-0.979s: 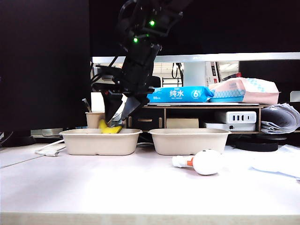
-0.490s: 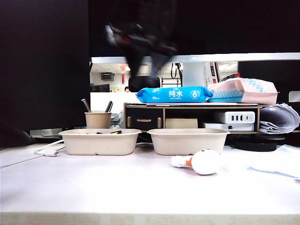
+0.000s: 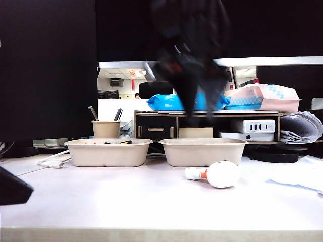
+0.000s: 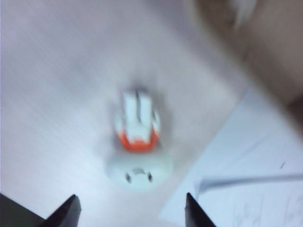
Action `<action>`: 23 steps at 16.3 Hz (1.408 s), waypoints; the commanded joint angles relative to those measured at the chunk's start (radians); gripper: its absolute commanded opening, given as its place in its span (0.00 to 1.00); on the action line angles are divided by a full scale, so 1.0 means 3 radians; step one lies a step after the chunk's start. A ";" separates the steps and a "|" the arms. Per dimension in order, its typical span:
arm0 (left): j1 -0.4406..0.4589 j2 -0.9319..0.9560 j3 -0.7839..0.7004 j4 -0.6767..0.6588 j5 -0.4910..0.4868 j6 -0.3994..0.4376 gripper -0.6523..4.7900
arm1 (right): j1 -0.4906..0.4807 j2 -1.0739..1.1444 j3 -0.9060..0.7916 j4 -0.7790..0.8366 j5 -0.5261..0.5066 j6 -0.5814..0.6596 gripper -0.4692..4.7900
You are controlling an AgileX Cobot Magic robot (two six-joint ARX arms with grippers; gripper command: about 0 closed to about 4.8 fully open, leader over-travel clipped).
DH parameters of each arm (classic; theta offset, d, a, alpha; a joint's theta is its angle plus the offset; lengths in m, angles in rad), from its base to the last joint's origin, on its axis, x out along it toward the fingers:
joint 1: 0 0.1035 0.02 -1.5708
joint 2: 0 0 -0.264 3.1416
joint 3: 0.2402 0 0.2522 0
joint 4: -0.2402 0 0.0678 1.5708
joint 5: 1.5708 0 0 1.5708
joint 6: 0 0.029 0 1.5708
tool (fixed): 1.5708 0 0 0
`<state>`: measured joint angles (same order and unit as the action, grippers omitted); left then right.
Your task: Put the dolls with similar colors into the same paper box, while dolls with different colors go into separate paper boxes.
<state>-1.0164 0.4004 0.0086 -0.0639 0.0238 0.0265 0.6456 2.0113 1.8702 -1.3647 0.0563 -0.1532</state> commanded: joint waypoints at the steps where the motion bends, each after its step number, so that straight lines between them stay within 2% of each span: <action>1: 0.0011 -0.0001 0.0003 0.0043 0.0009 0.0000 0.11 | -0.0006 -0.0146 -0.0491 0.0369 0.0017 0.0010 0.64; 7: 0.0281 -0.0001 0.0003 0.0043 -0.0005 0.0000 0.11 | -0.0047 -0.0141 -0.1036 0.1099 0.0010 -0.0052 0.64; 14: 0.0318 -0.0004 0.0003 0.0042 -0.0003 0.0000 0.11 | -0.0088 -0.0109 -0.1090 0.1133 -0.0055 -0.0055 0.64; 20: 0.0668 -0.0191 0.0003 0.0045 -0.0003 0.0000 0.11 | -0.0085 -0.0109 -0.1236 0.1099 -0.0121 -0.0092 0.64; 23: 0.0722 -0.0225 0.0003 0.0042 -0.0004 0.0000 0.11 | -0.0085 -0.0106 -0.1319 0.1156 -0.0120 -0.0103 0.62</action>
<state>-0.8024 0.3325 0.0086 -0.0639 0.0223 0.0265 0.6189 1.9831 1.4750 -1.0309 0.0238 -0.1802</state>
